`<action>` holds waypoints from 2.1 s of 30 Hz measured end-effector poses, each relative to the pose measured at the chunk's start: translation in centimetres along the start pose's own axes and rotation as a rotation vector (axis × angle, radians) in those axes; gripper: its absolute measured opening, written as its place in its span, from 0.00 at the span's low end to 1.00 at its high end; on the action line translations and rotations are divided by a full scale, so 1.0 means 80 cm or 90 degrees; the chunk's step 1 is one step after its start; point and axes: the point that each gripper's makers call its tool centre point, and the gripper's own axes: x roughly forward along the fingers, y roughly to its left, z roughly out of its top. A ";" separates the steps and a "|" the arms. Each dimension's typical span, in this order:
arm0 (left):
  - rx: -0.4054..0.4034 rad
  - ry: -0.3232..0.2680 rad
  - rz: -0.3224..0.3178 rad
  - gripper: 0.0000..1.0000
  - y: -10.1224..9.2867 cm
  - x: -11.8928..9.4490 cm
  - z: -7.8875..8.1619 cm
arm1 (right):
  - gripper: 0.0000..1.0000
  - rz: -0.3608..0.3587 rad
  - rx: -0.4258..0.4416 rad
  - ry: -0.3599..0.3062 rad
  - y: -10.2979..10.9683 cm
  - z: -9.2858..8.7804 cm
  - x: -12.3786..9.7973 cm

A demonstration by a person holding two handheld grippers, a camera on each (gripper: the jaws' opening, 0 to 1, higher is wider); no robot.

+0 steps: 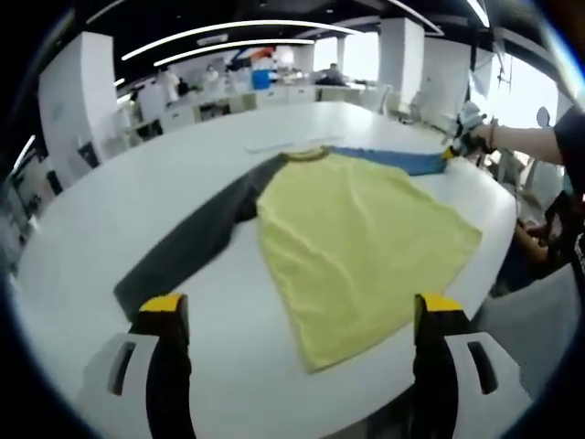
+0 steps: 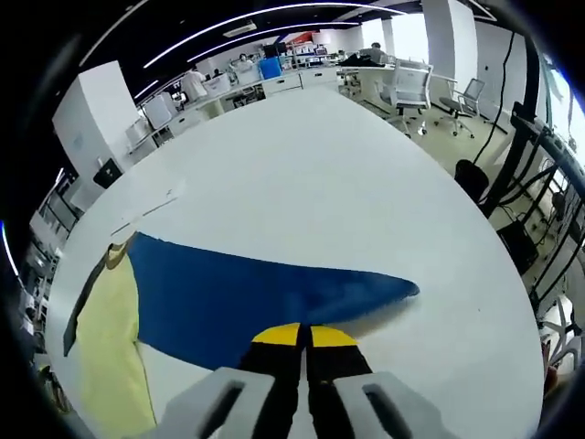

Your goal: Fold the garment on the visible template until the final outline fits inside the template.

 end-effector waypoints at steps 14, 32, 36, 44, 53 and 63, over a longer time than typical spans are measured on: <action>0.003 0.003 -0.012 0.99 -0.006 -0.001 0.003 | 0.00 0.029 -0.013 -0.011 0.028 0.021 -0.005; 0.012 -0.014 -0.023 0.99 -0.006 -0.005 0.007 | 0.00 0.074 -0.066 -0.029 0.085 0.049 -0.014; 0.005 -0.001 -0.021 0.99 -0.006 -0.006 0.002 | 0.00 0.078 -0.074 -0.025 0.096 0.050 -0.014; 0.002 -0.004 -0.021 0.99 -0.009 -0.006 0.004 | 0.00 0.089 -0.100 -0.023 0.120 0.055 -0.017; 0.007 0.002 -0.031 0.99 -0.015 -0.007 0.005 | 0.00 0.112 -0.122 -0.020 0.149 0.058 -0.018; 0.007 0.008 -0.047 0.99 -0.025 -0.004 0.003 | 0.00 0.142 -0.139 -0.016 0.189 0.064 -0.015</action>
